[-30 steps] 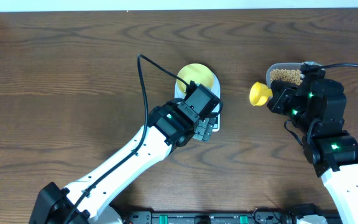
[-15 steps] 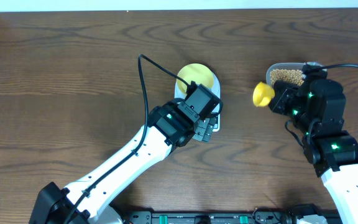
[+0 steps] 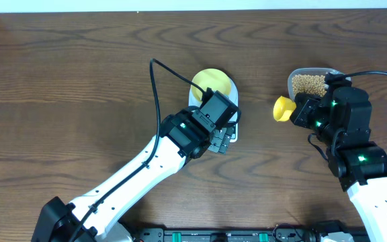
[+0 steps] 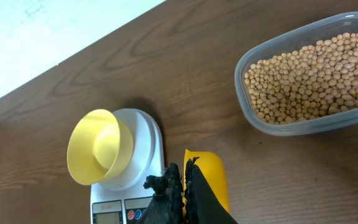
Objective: Scoop item into bowl and weigh 50g on scale
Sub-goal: 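Lift the left gripper back from the scale to the left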
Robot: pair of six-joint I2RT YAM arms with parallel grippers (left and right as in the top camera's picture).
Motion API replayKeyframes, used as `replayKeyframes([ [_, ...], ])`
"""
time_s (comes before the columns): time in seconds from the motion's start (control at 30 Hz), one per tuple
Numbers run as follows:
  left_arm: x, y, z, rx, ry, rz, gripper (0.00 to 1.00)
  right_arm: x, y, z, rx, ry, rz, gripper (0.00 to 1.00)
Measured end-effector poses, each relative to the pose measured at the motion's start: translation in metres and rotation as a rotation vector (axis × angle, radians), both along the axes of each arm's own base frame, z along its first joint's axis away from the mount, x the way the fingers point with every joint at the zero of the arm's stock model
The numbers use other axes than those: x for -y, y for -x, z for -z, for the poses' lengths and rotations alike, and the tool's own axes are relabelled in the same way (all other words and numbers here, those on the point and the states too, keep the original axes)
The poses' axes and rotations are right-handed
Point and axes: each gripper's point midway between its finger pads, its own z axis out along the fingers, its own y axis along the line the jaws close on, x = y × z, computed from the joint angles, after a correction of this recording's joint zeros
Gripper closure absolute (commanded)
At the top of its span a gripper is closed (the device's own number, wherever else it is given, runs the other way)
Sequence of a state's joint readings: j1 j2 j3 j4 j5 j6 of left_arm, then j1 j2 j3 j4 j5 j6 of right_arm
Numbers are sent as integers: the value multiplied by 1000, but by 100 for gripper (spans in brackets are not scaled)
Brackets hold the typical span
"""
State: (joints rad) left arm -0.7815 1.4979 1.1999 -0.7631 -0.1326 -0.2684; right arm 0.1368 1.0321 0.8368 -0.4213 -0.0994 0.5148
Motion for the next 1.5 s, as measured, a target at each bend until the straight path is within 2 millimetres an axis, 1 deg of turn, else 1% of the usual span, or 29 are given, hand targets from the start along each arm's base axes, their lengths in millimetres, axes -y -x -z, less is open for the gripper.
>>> replayKeyframes([
  [0.1,-2,-1,0,-1,-3,8,9,0,-2,-3,14,1,4,99],
  [0.27,-8,-6,2,-54,44,25,8,2,-8,-11,53,2,13,99],
  [0.47,-26,-17,0,-74,72,20,8,8,-11,-14,73,13,42,99],
  [0.57,-35,-22,-10,-47,88,15,8,15,-12,-14,74,18,66,99],
  [0.73,-47,-24,-36,29,115,28,9,31,-14,-14,74,21,113,99],
  [0.87,-60,-28,-46,62,112,34,9,46,-15,-14,74,24,155,99],
  [0.93,-67,-31,-44,65,101,29,9,50,-16,-14,74,25,169,99],
  [1.03,-75,-32,-32,49,93,36,9,55,-16,-14,74,25,182,99],
  [1.1,-75,-31,-25,38,111,59,9,55,-16,-14,74,25,183,99],
  [1.17,-71,-31,-23,36,137,90,9,55,-16,-14,74,25,183,99],
  [1.33,-63,-26,-23,36,154,179,9,55,-16,-14,74,27,182,99],
  [1.5,-60,-25,-27,60,142,250,9,55,-15,-13,68,30,176,99],
])
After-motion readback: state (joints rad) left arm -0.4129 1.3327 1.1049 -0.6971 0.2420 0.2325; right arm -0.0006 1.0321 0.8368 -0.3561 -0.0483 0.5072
